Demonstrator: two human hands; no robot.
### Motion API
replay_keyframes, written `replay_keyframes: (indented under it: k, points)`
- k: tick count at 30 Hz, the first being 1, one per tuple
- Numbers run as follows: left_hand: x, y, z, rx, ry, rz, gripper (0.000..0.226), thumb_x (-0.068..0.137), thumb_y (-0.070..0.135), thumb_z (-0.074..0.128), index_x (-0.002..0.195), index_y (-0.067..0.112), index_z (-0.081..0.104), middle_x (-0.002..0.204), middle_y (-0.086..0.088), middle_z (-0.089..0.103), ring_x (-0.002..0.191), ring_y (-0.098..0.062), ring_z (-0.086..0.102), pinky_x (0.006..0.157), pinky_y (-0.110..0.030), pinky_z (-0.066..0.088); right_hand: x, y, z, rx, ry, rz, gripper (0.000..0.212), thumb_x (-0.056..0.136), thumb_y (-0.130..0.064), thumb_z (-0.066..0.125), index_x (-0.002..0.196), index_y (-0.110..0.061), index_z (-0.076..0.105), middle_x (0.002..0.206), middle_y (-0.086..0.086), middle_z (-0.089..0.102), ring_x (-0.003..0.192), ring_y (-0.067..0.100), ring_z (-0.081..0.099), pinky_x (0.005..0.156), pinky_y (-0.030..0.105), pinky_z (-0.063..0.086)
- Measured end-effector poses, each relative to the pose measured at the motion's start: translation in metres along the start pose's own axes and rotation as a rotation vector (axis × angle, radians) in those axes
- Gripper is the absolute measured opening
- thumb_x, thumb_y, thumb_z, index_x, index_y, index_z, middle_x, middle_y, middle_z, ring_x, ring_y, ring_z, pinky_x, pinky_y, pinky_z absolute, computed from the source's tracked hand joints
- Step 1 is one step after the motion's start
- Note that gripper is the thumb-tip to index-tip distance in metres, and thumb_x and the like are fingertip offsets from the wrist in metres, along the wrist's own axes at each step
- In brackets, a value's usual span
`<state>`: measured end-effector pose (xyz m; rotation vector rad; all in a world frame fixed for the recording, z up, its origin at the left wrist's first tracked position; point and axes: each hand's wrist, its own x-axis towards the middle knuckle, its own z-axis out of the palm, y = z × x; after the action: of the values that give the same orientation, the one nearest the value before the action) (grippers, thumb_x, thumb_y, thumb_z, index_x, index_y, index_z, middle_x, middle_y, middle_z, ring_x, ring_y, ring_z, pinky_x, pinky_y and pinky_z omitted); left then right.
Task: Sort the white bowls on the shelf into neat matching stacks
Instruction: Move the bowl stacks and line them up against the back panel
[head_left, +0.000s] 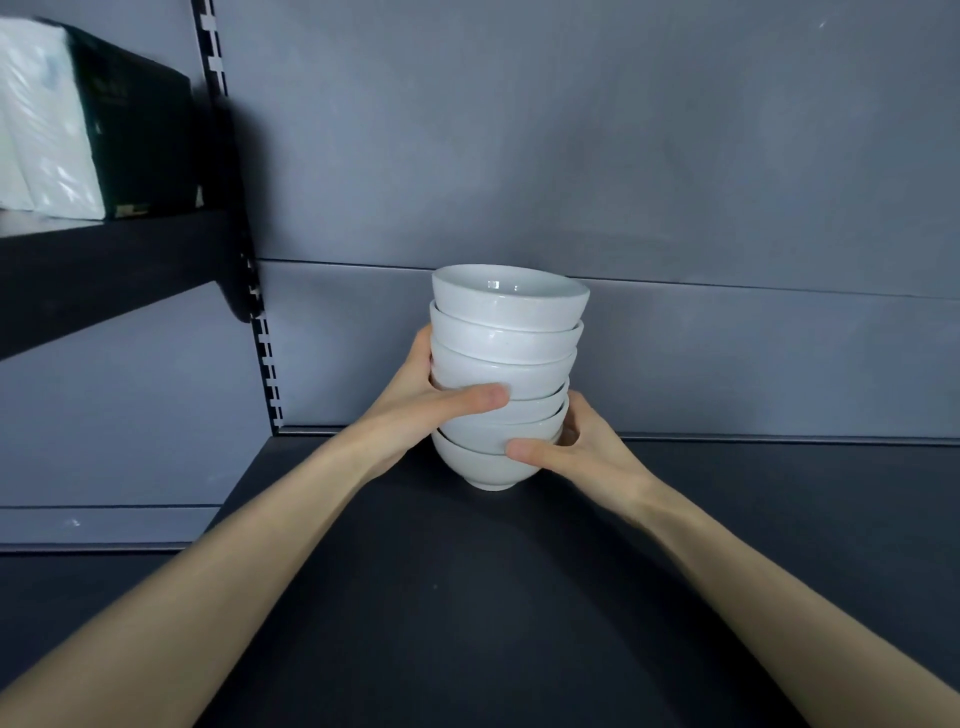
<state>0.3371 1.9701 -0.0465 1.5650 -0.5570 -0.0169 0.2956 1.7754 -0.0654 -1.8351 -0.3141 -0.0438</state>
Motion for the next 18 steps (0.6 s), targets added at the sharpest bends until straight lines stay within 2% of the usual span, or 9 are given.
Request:
replay_keyframes:
  k: [3, 5, 8, 11, 15, 18]
  points:
    - [-0.0005, 0.0001, 0.0011, 0.002, -0.008, -0.003, 0.087, 0.054, 0.04, 0.081, 0.129, 0.034, 0.037, 0.124, 0.017, 0.058, 0.109, 0.006, 0.058, 0.084, -0.015, 0.049, -0.0003, 0.0007, 0.0001, -0.006, -0.032, -0.033, 0.05, 0.081, -0.004, 0.07, 0.113, -0.033, 0.044, 0.109, -0.024, 0.059, 0.091, -0.019, 0.059, 0.074, 0.005, 0.047]
    - [-0.0012, 0.0006, 0.0019, 0.007, -0.01, 0.004, 0.086, 0.055, 0.042, 0.08, 0.129, 0.033, 0.037, 0.124, 0.016, 0.057, 0.109, 0.006, 0.058, 0.084, -0.015, 0.05, -0.0002, 0.0008, 0.001, -0.014, -0.049, -0.056, 0.049, 0.084, -0.001, 0.066, 0.109, -0.036, 0.044, 0.106, -0.026, 0.06, 0.092, -0.018, 0.059, 0.075, 0.005, 0.046]
    - [-0.0013, 0.0002, 0.0032, 0.004, 0.009, 0.023, 0.09, 0.055, 0.042, 0.079, 0.133, 0.029, 0.035, 0.125, 0.015, 0.057, 0.109, 0.006, 0.058, 0.083, -0.013, 0.05, 0.0009, 0.0047, 0.0012, -0.008, -0.058, -0.07, 0.051, 0.085, -0.006, 0.068, 0.118, -0.034, 0.041, 0.114, -0.025, 0.058, 0.1, -0.017, 0.057, 0.08, 0.006, 0.046]
    - [-0.002, 0.0001, 0.0037, 0.008, 0.024, 0.029, 0.092, 0.056, 0.041, 0.079, 0.135, 0.028, 0.034, 0.126, 0.013, 0.057, 0.11, 0.005, 0.058, 0.082, -0.014, 0.05, 0.0017, 0.0043, 0.0022, -0.013, -0.058, -0.063, 0.066, 0.081, -0.021, 0.074, 0.132, -0.027, 0.033, 0.125, -0.021, 0.051, 0.106, -0.016, 0.054, 0.083, 0.007, 0.046]
    - [-0.0028, -0.0002, 0.0038, 0.007, 0.033, 0.042, 0.08, 0.068, 0.027, 0.076, 0.136, 0.026, 0.032, 0.128, 0.012, 0.055, 0.107, 0.008, 0.058, 0.08, -0.01, 0.048, 0.0032, 0.005, 0.0019, -0.016, -0.058, -0.059, 0.079, 0.075, -0.03, 0.076, 0.138, -0.025, 0.028, 0.127, -0.022, 0.048, 0.106, -0.019, 0.052, 0.083, 0.006, 0.045]
    - [-0.0042, -0.001, 0.0042, 0.005, 0.036, 0.048, 0.078, 0.07, 0.027, 0.074, 0.136, 0.026, 0.031, 0.128, 0.013, 0.054, 0.107, 0.009, 0.057, 0.08, -0.009, 0.048, 0.0044, 0.0058, 0.0011, -0.051, -0.062, -0.066, 0.085, 0.074, -0.033, 0.075, 0.142, -0.022, 0.025, 0.13, -0.022, 0.045, 0.11, -0.02, 0.049, 0.085, 0.006, 0.044]
